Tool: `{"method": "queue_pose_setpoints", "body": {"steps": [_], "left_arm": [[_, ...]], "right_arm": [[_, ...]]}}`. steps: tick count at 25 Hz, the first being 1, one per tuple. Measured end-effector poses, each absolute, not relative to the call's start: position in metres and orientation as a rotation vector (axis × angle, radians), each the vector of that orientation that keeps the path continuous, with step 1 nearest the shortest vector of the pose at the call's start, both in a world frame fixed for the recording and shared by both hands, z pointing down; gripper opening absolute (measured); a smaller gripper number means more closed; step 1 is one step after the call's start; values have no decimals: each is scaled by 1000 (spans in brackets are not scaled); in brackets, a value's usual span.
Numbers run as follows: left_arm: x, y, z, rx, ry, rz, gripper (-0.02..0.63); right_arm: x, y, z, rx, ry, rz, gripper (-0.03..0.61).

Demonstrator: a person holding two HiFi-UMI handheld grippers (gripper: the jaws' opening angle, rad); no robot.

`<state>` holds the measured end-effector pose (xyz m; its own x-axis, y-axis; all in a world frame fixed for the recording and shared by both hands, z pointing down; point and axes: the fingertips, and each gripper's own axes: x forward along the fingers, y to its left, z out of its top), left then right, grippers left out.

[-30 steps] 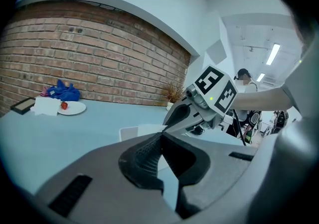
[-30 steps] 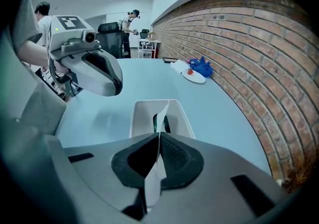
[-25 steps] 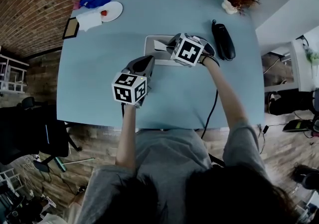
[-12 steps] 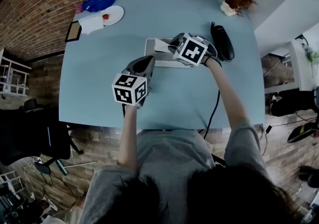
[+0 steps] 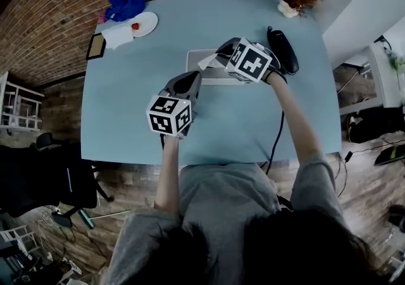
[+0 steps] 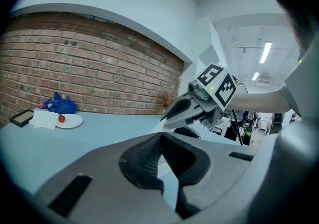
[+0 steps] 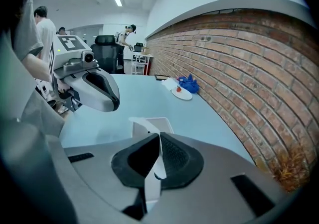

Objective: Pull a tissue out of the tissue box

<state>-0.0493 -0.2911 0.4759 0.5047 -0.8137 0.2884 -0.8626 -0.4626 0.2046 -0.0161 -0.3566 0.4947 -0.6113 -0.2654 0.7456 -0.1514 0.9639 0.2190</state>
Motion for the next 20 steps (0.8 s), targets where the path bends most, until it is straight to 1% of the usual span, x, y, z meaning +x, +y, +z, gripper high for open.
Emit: {"method": "queue_pose_setpoints", "body": {"steps": [20], "left_arm": [[-24,-271,446,2567,-1364,224,3]], "right_arm": [[2,-335,461,427,-2377,-168,0]]}}
